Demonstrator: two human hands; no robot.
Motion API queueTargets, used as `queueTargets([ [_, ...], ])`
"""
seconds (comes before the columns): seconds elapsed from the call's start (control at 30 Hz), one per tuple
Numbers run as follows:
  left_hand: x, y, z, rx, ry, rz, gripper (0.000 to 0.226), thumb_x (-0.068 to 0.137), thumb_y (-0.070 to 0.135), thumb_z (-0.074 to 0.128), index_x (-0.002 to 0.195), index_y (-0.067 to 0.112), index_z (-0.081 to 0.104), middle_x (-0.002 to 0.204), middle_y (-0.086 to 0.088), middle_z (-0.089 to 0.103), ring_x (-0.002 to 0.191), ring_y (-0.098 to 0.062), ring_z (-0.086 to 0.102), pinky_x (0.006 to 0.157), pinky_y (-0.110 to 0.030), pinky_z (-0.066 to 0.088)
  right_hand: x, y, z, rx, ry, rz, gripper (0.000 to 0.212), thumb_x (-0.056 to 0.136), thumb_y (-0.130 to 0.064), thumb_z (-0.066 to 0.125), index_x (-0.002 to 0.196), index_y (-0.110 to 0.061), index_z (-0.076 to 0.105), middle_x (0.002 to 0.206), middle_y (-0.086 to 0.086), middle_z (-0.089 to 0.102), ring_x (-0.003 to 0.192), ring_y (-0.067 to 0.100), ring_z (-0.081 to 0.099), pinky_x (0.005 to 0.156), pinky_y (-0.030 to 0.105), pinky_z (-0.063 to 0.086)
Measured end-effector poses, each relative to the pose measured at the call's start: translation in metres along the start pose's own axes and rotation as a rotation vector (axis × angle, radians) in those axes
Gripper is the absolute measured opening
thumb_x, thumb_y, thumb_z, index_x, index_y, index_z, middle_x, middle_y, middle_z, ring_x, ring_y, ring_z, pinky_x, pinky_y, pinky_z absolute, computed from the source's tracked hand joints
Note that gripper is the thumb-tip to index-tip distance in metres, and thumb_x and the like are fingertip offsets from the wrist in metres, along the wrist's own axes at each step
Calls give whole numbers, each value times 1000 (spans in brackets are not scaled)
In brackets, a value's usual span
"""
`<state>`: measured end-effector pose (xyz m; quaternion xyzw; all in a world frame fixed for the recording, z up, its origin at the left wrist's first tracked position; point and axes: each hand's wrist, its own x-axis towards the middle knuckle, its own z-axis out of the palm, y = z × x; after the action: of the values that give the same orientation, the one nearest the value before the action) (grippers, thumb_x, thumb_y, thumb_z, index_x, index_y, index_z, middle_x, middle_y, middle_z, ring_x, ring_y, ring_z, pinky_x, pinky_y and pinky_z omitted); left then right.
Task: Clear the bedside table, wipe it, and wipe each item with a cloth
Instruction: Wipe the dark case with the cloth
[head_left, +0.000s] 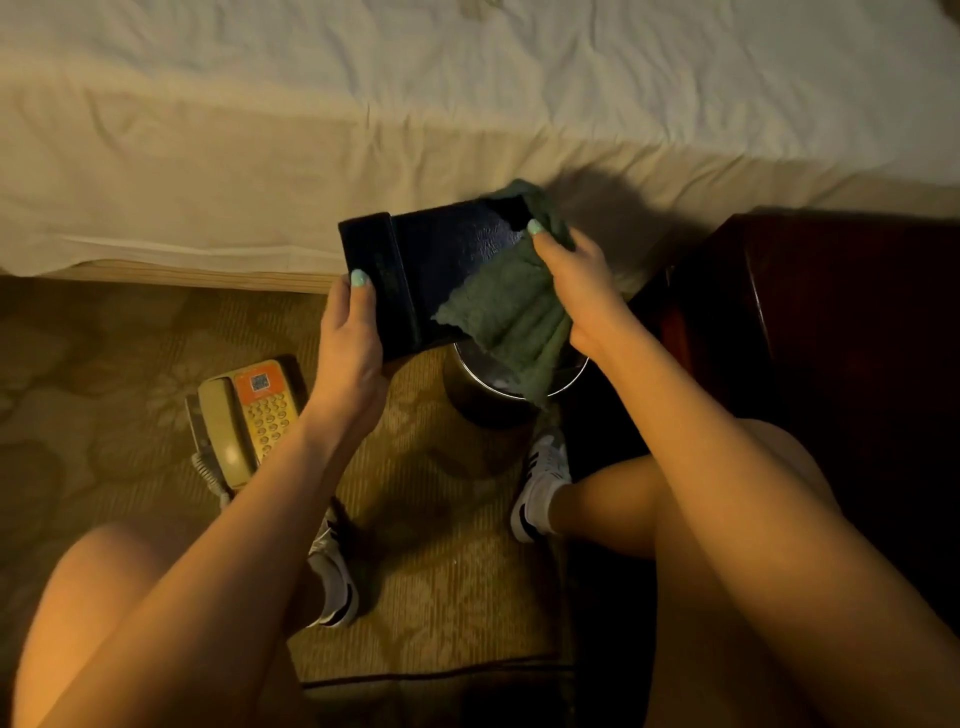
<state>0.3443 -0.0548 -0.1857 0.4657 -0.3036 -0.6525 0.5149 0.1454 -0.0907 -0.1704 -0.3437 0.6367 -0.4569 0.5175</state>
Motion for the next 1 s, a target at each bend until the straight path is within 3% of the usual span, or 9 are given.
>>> queueTargets([
  [0.07, 2, -2, -1, 111, -5, -107, 29, 105, 30, 36, 130, 19, 49, 126, -9, 61, 112, -26, 64, 87, -42, 57, -2, -9, -6, 23, -32, -42, 7, 96, -19, 57, 98, -23, 62, 91, -1, 66, 84, 10, 65, 73, 25, 53],
  [0.17, 9, -1, 0, 291, 26, -213, 33, 105, 31, 38, 130, 14, 51, 122, -8, 63, 112, -27, 63, 88, -42, 56, -9, -16, -11, -180, -22, -305, 12, 96, -16, 55, 103, -25, 59, 95, -8, 64, 88, 0, 62, 77, 17, 50],
  [0.27, 12, 0, 5, 162, -77, -337, 49, 99, 49, 43, 139, 20, 46, 133, -4, 58, 115, -27, 60, 81, -44, 56, -25, -12, -7, -296, -103, -427, 21, 95, -14, 57, 111, -28, 57, 98, -15, 63, 90, -9, 60, 78, 12, 47],
  [0.4, 14, 1, 3, 23, -17, -336, 71, 83, 59, 63, 143, 30, 38, 141, -4, 48, 124, -35, 51, 82, -59, 55, -40, -3, -3, -335, -141, -428, 17, 95, -17, 56, 109, -26, 58, 96, -16, 64, 92, -6, 61, 82, 17, 48],
  [0.57, 12, 11, 10, 18, 18, -237, 52, 93, 49, 54, 135, 20, 43, 135, -5, 53, 122, -32, 52, 82, -61, 55, -42, -11, -5, -103, 24, -369, 18, 102, -27, 43, 95, -30, 58, 90, -15, 62, 81, -13, 60, 73, 9, 46],
  [0.7, 8, 24, 16, 138, 45, 17, 23, 100, 30, 49, 114, 12, 48, 117, -5, 58, 111, -16, 60, 84, -54, 56, -31, 1, 1, 128, 147, -11, 37, 95, -53, 41, 106, -26, 65, 109, -2, 68, 108, 14, 62, 94, 34, 50],
  [0.8, 3, 22, 18, 185, 48, 128, 3, 101, 24, 47, 102, 21, 49, 106, 0, 55, 96, -3, 59, 92, -51, 54, -24, 0, -6, 280, -30, 235, 35, 99, -42, 43, 98, -17, 67, 91, 4, 72, 86, 18, 69, 72, 29, 55],
  [0.9, 3, 20, 16, 167, 13, 121, 5, 102, 25, 44, 103, 25, 49, 114, 2, 55, 106, -5, 56, 102, -51, 47, -21, 0, -14, 198, -148, 200, 29, 99, -29, 47, 100, -9, 67, 91, 6, 71, 83, 19, 68, 76, 30, 53],
  [1.0, 8, 20, 12, 39, -12, 38, 17, 103, 28, 41, 117, 26, 49, 132, 0, 50, 127, -15, 49, 112, -49, 36, -19, 10, -17, -32, -108, 6, 15, 94, -15, 57, 89, -15, 71, 80, 3, 73, 76, 17, 69, 73, 31, 55],
])
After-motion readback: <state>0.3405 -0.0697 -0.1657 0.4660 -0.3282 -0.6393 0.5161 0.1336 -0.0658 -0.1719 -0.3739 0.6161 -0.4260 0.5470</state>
